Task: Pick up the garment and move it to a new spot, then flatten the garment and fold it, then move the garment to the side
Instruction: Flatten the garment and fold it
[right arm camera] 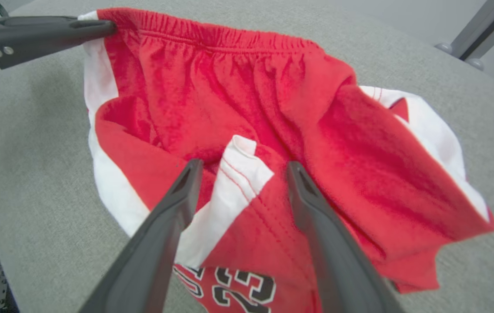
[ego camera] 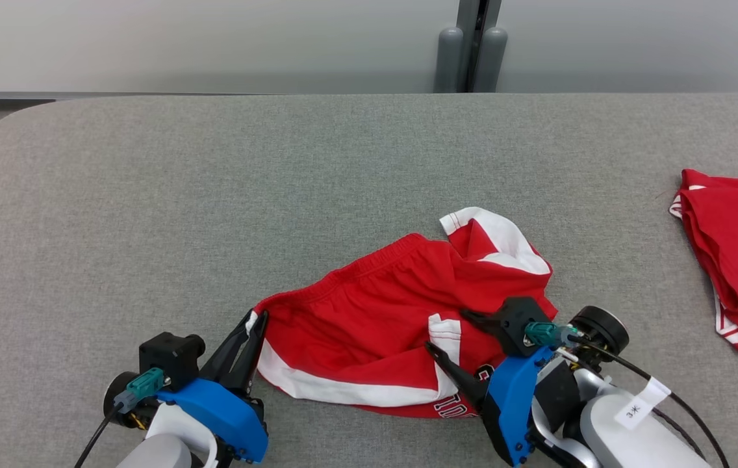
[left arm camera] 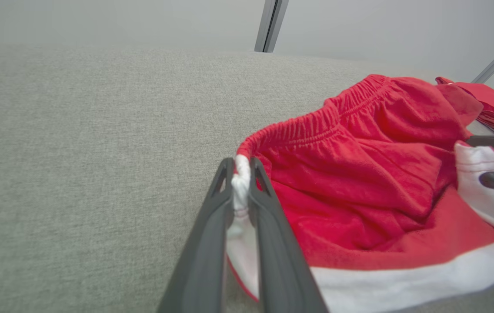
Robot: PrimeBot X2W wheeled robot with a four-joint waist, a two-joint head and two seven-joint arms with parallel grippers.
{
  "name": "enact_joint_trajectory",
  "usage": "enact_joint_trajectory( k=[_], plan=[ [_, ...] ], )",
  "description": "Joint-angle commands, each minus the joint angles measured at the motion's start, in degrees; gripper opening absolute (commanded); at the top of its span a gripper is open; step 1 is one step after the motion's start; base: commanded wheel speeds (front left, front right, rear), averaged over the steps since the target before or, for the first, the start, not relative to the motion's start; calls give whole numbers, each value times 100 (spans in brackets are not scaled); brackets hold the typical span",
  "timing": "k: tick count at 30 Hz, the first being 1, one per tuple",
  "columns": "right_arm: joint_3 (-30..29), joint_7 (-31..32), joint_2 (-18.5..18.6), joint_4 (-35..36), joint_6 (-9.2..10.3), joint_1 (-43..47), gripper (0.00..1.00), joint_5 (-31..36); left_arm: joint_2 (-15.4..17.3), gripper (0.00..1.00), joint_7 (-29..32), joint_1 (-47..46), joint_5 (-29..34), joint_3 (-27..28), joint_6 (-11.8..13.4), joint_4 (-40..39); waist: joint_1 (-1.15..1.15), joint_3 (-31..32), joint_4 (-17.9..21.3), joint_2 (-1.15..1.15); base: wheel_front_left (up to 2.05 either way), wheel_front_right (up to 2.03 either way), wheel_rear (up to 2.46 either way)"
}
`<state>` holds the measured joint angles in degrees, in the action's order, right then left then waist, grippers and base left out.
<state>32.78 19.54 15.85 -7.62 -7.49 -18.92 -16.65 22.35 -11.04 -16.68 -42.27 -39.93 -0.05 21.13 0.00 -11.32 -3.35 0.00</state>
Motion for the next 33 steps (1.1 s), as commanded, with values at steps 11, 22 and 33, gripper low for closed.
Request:
enact_joint_trajectory(
  k=[11, 22, 33],
  plan=[
    [230, -3, 151, -550, 0, -498, 4, 82, 6, 0, -82, -139, -38, -12, -32, 35, 0, -15, -83, 0, 0, 0, 0],
    [-844, -605, 55, 111, 0, 2, 0, -84, -67, 0, -277, 49, -564, 536, -38, -390, 0, 46, 16, 0, 0, 0, 0],
    [-2078, -1072, -386, 1517, 0, 440, 0, 301, 242, 0, -46, -238, -855, 1084, 216, -1894, 0, 286, 225, 0, 0, 0, 0]
  ],
)
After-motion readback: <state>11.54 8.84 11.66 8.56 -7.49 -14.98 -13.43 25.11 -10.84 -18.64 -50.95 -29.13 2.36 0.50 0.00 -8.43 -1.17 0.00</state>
